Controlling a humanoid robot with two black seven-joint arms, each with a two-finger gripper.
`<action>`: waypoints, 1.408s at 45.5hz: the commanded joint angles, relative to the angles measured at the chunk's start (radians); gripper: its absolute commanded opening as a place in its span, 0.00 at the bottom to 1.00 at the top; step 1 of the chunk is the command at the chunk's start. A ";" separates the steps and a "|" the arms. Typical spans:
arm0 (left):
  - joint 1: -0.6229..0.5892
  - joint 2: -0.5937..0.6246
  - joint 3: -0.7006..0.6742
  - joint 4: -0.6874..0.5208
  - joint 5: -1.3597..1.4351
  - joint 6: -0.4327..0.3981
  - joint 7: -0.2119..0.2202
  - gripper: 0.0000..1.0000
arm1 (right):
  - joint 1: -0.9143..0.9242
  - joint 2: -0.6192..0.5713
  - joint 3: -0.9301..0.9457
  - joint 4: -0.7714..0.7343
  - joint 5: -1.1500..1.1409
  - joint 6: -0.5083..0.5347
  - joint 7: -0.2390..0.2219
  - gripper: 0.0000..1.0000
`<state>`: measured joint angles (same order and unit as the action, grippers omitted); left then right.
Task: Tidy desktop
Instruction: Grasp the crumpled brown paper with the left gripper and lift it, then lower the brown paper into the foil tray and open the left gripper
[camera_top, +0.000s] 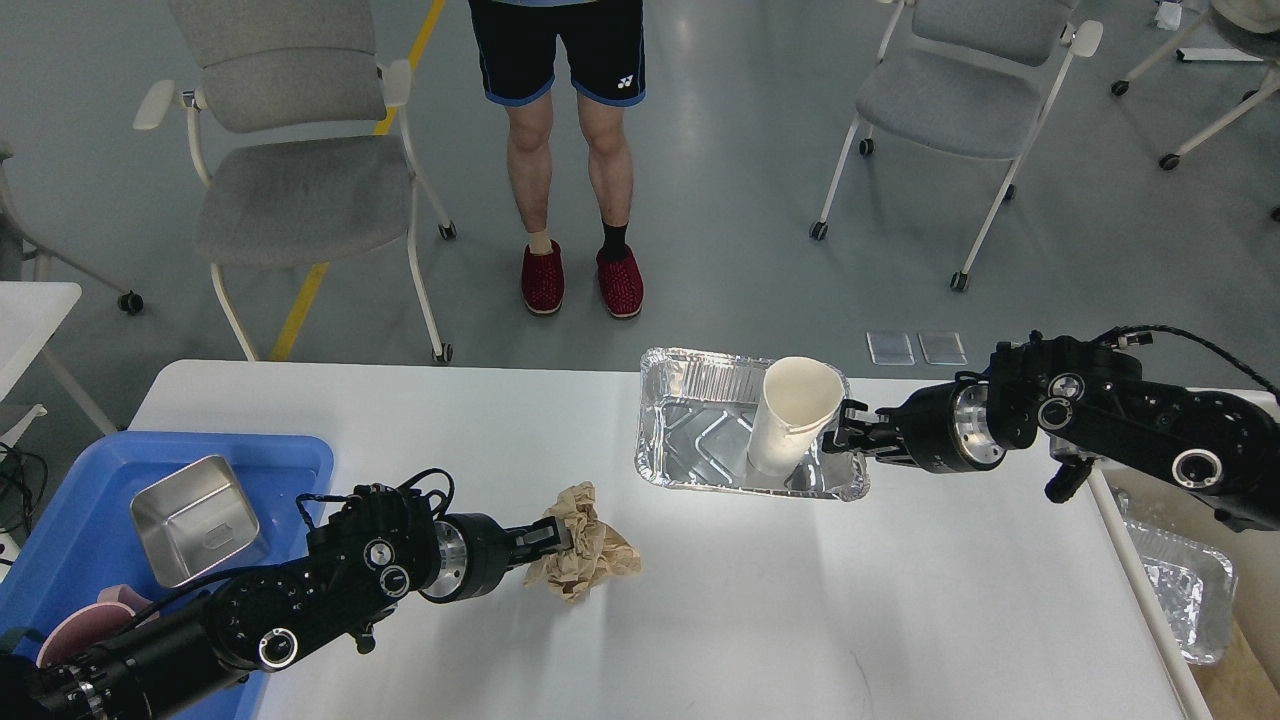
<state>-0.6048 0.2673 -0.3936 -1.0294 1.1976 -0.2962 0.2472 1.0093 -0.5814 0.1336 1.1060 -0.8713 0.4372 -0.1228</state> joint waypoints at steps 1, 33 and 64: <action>-0.001 0.004 -0.001 -0.003 -0.003 -0.001 0.018 0.00 | 0.000 0.000 0.000 0.000 0.000 0.000 0.000 0.00; -0.121 0.826 -0.372 -0.609 -0.292 -0.352 0.043 0.00 | 0.003 0.014 0.000 -0.003 -0.002 0.000 -0.001 0.00; -0.214 0.517 -0.536 -0.525 -0.213 -0.445 0.080 0.01 | 0.003 0.014 0.000 -0.002 -0.002 0.000 0.000 0.00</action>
<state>-0.7672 1.0028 -0.9942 -1.6000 0.8594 -0.7669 0.3084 1.0120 -0.5676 0.1334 1.1039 -0.8728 0.4372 -0.1242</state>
